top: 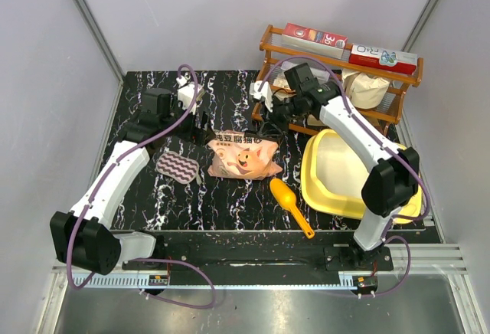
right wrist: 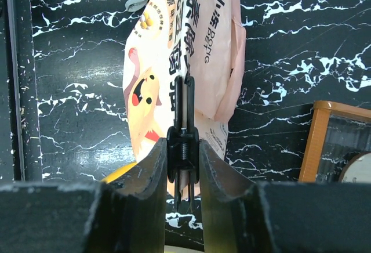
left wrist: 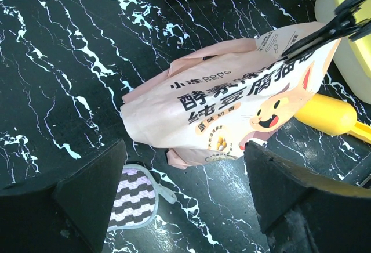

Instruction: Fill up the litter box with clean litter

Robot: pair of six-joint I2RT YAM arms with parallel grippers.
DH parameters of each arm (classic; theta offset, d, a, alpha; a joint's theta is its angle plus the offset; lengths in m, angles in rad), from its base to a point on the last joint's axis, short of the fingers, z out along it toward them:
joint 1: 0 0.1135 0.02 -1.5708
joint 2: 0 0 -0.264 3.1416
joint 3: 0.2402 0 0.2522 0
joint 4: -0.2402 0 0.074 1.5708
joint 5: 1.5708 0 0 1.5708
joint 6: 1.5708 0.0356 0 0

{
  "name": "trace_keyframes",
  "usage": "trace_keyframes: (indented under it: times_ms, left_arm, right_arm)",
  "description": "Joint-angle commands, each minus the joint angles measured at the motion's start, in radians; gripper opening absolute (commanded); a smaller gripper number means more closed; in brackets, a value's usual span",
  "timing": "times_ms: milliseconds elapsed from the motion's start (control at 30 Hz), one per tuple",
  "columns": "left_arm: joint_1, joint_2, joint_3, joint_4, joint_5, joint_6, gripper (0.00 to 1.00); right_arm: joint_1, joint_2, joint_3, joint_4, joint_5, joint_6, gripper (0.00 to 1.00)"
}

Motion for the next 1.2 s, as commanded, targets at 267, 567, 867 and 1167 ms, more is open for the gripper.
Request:
trace_keyframes:
  times_ms: [267, 567, 867, 1167]
  left_arm:
    - [0.005, -0.041, 0.004, 0.003, -0.005, 0.047, 0.87]
    - [0.100, -0.041, 0.010, -0.015, 0.031, -0.154, 0.88]
    - [0.248, -0.103, -0.152, 0.026, 0.064, -0.312, 0.88]
    - [0.304, -0.197, -0.273, 0.055, 0.127, -0.372, 0.84]
  right_arm:
    - [0.009, -0.183, 0.037, 0.053, -0.102, 0.150, 0.00]
    - [0.083, -0.225, -0.272, 0.146, -0.188, 0.273, 0.04]
    - [0.261, -0.127, -0.478, 0.271, -0.237, 0.363, 0.06]
    - [0.376, -0.006, -0.592, 0.714, -0.128, 0.698, 0.11]
